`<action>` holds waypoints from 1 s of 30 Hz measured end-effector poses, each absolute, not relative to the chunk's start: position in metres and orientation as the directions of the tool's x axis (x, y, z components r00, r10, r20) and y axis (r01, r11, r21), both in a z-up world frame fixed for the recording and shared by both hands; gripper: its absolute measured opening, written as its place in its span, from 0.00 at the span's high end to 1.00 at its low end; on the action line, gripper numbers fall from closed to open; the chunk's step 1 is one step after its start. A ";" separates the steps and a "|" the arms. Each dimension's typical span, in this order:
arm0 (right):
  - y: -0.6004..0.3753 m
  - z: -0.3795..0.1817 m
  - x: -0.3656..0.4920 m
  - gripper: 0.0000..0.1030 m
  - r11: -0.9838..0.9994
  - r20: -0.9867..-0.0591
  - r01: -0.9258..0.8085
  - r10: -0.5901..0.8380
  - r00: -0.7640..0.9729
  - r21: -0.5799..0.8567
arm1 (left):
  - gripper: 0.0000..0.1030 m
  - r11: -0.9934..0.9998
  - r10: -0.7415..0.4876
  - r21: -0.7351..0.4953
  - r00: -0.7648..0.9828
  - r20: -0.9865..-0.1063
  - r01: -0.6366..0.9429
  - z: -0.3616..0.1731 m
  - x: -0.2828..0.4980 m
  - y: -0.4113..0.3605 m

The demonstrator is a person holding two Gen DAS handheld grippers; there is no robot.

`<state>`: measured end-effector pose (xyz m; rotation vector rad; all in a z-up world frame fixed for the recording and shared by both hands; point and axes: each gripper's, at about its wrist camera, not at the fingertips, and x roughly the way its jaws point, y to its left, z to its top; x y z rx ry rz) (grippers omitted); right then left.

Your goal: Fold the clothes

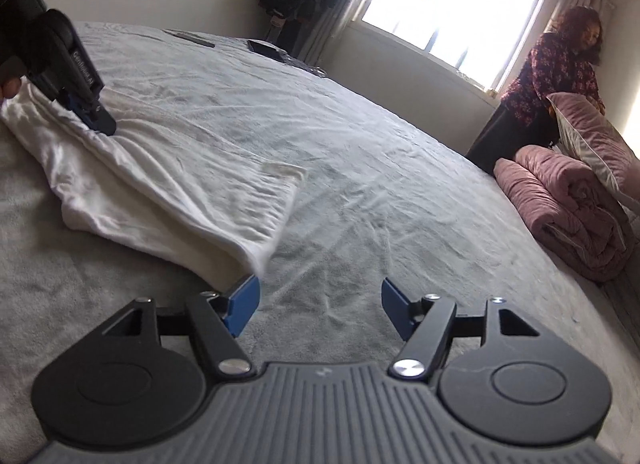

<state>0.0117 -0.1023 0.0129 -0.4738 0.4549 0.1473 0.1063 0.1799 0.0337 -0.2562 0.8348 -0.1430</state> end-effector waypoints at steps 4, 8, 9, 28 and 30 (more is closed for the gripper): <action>-0.120 0.015 0.015 0.31 0.908 -0.461 -0.188 -0.006 0.887 -0.374 | 0.84 0.961 -0.221 -0.274 0.664 -0.715 0.024 0.034 0.106 0.178; -0.123 0.022 0.016 0.37 0.947 -0.458 -0.180 0.040 0.888 -0.267 | 0.84 0.962 -0.218 -0.273 0.663 -0.716 0.020 0.035 0.106 0.178; -0.123 0.026 0.018 0.55 0.959 -0.456 -0.190 0.076 0.887 -0.209 | 0.84 0.962 -0.217 -0.273 0.663 -0.716 0.021 0.035 0.106 0.178; -0.109 0.006 0.040 0.81 0.960 -0.588 -0.280 0.214 0.780 -0.021 | 0.84 0.953 -0.241 -0.302 0.653 -0.718 0.020 0.036 0.108 0.182; -0.113 0.009 0.040 0.81 0.965 -0.593 -0.260 0.221 0.774 0.022 | 0.84 0.955 -0.238 -0.295 0.654 -0.718 0.023 0.036 0.107 0.181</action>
